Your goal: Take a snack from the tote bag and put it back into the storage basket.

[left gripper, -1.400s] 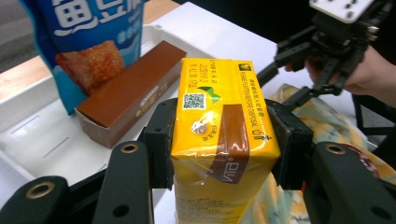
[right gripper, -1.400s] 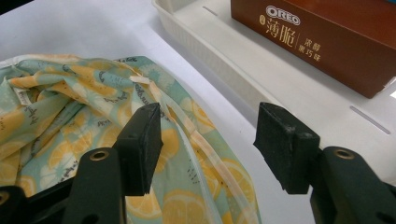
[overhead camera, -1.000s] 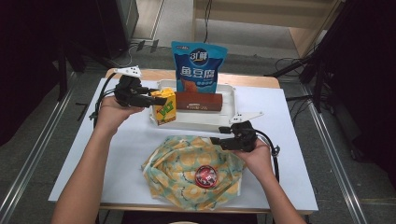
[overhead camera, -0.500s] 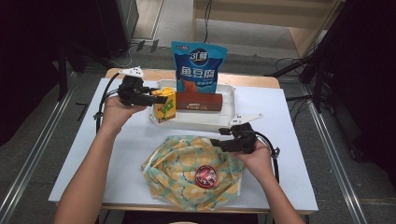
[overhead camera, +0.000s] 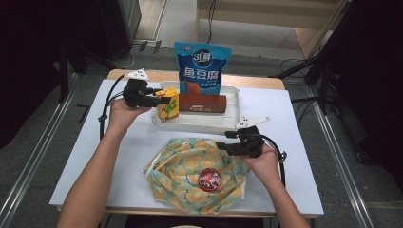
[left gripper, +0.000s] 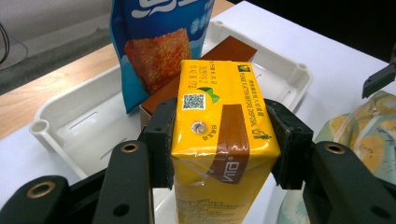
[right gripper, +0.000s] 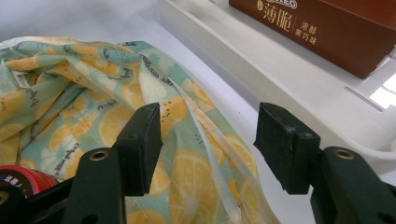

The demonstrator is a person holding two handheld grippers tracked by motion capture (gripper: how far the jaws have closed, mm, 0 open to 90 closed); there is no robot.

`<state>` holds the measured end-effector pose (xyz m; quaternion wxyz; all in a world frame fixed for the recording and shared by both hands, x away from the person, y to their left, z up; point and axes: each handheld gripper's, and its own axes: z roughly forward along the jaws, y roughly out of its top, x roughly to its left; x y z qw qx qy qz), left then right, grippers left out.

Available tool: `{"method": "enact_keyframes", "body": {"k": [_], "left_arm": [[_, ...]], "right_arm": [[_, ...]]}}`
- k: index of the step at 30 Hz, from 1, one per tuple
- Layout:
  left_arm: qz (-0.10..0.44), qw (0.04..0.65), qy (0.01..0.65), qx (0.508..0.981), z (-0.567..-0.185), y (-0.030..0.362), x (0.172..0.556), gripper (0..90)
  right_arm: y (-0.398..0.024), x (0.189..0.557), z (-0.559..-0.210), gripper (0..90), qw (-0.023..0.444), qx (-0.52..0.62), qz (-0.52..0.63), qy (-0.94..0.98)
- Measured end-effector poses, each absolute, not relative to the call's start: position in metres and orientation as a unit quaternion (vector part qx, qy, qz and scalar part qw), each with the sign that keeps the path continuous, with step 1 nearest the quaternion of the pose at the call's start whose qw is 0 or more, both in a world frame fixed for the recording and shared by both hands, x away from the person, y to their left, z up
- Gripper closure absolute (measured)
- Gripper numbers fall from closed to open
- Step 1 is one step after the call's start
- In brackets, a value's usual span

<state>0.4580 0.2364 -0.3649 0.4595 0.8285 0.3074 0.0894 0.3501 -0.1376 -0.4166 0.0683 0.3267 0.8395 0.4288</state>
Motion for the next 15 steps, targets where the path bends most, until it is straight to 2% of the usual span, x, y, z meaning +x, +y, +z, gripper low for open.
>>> {"method": "enact_keyframes", "body": {"k": [15], "left_arm": [[0.107,0.453,0.315,0.827,-0.379,0.234,0.466,51.5]], "right_arm": [[-0.137,0.35,-0.417,41.7,0.071,0.323,0.426,0.842]]}}
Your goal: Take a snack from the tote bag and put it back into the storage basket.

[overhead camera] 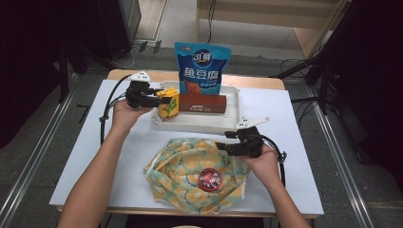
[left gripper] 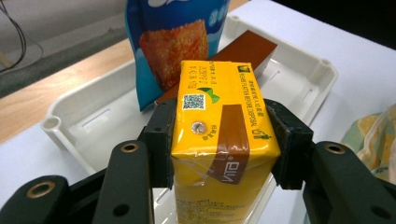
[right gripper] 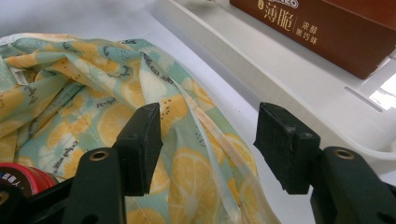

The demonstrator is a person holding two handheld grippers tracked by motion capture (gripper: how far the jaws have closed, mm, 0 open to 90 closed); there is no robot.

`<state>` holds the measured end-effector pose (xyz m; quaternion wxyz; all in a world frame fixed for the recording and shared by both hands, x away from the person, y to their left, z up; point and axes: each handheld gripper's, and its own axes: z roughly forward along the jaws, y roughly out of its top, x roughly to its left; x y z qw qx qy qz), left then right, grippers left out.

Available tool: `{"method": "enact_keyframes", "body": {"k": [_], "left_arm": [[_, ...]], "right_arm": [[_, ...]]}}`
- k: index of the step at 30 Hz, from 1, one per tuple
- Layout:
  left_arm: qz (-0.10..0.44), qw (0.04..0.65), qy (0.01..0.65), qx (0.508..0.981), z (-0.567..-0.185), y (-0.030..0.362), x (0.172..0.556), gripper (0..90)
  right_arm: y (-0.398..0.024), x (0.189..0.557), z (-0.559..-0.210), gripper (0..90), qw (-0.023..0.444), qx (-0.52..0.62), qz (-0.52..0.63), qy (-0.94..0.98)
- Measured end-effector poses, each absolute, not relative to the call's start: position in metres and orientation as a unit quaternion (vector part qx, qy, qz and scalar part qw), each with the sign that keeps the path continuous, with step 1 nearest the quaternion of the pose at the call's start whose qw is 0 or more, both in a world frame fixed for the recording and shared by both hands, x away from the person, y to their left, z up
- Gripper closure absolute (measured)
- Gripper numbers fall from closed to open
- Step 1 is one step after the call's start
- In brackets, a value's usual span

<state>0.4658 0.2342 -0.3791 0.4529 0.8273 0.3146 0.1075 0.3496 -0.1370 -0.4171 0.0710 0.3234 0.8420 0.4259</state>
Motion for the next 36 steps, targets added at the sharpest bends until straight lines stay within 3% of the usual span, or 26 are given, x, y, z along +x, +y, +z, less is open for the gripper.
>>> {"method": "enact_keyframes", "body": {"k": [25,36], "left_arm": [[0.073,0.437,0.295,0.847,-0.399,0.239,0.464,50.6],[0.038,0.438,0.317,0.84,-0.396,0.241,0.465,41.6]], "right_arm": [[-0.138,0.35,-0.418,41.7,0.072,0.319,0.425,0.844],[-0.138,0.35,-0.418,41.4,0.069,0.319,0.422,0.846]]}}
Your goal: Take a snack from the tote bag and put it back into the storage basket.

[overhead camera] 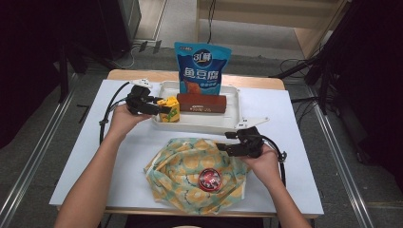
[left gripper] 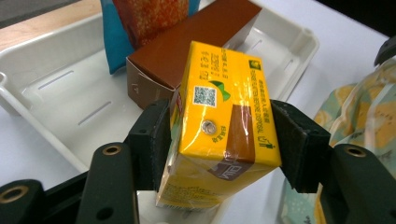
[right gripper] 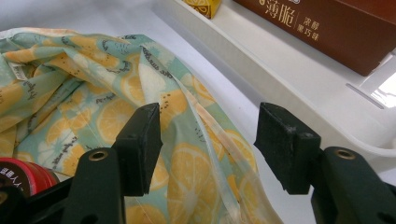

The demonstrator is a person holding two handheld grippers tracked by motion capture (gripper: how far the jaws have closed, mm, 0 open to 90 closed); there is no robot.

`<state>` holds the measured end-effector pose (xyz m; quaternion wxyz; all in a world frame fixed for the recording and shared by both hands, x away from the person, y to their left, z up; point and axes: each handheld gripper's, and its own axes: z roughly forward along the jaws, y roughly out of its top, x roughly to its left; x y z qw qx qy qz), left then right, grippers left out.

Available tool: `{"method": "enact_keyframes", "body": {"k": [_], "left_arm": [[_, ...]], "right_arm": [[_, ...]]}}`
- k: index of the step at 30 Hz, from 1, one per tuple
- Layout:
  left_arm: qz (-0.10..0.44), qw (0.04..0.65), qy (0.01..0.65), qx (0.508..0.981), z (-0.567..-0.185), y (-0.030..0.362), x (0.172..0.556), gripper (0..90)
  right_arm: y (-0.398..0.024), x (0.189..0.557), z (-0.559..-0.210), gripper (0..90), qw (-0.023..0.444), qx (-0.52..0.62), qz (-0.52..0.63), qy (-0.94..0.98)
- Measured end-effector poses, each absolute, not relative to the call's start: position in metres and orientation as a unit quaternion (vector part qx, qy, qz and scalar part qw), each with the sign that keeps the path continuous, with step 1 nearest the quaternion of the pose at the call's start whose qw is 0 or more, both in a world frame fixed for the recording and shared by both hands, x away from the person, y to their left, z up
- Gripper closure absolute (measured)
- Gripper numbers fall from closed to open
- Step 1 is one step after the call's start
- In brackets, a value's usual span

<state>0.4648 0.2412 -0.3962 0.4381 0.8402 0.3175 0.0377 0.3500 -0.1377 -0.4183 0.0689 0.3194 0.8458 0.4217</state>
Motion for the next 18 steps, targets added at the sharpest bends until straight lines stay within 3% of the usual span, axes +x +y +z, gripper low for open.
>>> {"method": "enact_keyframes", "body": {"k": [18], "left_arm": [[0.041,0.44,0.326,0.835,-0.383,0.25,0.451,38.5]], "right_arm": [[-0.138,0.352,-0.418,41.3,0.068,0.32,0.423,0.845]]}}
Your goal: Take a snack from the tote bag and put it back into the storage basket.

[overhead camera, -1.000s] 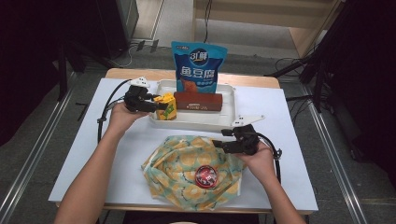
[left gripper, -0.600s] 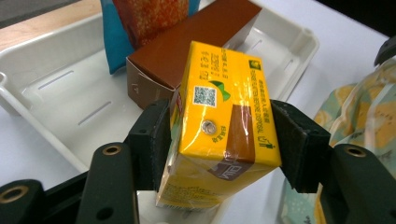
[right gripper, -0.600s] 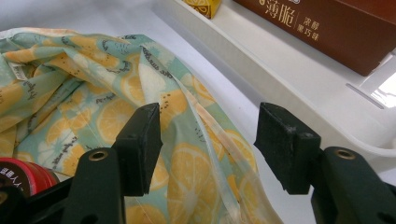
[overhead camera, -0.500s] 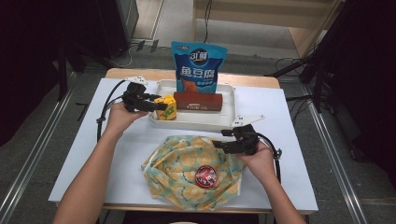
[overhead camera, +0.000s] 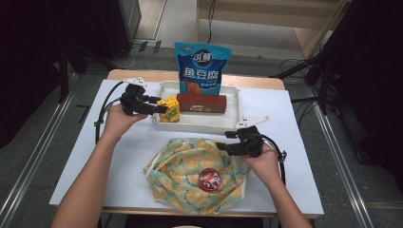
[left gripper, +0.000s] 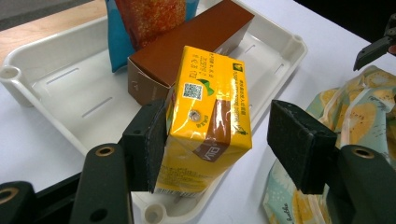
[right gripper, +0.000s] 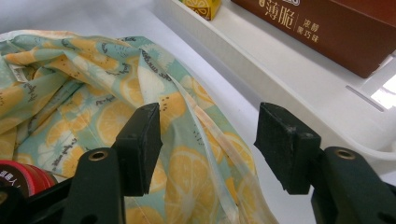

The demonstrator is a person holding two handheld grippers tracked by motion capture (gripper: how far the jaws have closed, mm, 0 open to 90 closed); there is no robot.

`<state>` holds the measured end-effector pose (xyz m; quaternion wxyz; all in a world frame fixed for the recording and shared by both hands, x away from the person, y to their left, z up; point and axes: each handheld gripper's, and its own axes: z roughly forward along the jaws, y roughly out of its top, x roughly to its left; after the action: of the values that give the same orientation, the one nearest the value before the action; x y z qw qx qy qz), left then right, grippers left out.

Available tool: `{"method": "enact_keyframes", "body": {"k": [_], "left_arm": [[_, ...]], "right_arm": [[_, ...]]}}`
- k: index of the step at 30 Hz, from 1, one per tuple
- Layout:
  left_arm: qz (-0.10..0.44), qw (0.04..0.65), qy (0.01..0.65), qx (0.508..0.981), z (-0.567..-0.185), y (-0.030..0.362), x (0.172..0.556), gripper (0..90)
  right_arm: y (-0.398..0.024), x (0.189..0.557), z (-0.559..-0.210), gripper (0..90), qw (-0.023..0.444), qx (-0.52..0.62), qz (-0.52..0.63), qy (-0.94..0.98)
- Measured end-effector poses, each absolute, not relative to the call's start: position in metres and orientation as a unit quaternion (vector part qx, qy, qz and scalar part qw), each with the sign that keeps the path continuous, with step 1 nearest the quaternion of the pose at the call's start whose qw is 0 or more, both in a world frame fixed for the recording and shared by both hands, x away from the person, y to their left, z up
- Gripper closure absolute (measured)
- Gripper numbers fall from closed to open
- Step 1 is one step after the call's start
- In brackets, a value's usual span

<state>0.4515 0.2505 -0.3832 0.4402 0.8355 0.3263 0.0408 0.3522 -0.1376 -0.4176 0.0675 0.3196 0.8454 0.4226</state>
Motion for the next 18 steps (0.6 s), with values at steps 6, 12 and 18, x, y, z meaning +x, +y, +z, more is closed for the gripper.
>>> {"method": "enact_keyframes", "body": {"k": [6,12,18], "left_arm": [[0.042,0.444,0.336,0.83,-0.383,0.26,0.445,39.8],[0.046,0.445,0.347,0.825,-0.383,0.271,0.436,40.9],[0.049,0.441,0.351,0.824,-0.383,0.278,0.426,44.6]], "right_arm": [[-0.136,0.355,-0.417,41.3,0.066,0.315,0.425,0.846],[-0.131,0.358,-0.417,41.4,0.063,0.31,0.427,0.847],[-0.127,0.361,-0.416,41.4,0.06,0.307,0.429,0.847]]}}
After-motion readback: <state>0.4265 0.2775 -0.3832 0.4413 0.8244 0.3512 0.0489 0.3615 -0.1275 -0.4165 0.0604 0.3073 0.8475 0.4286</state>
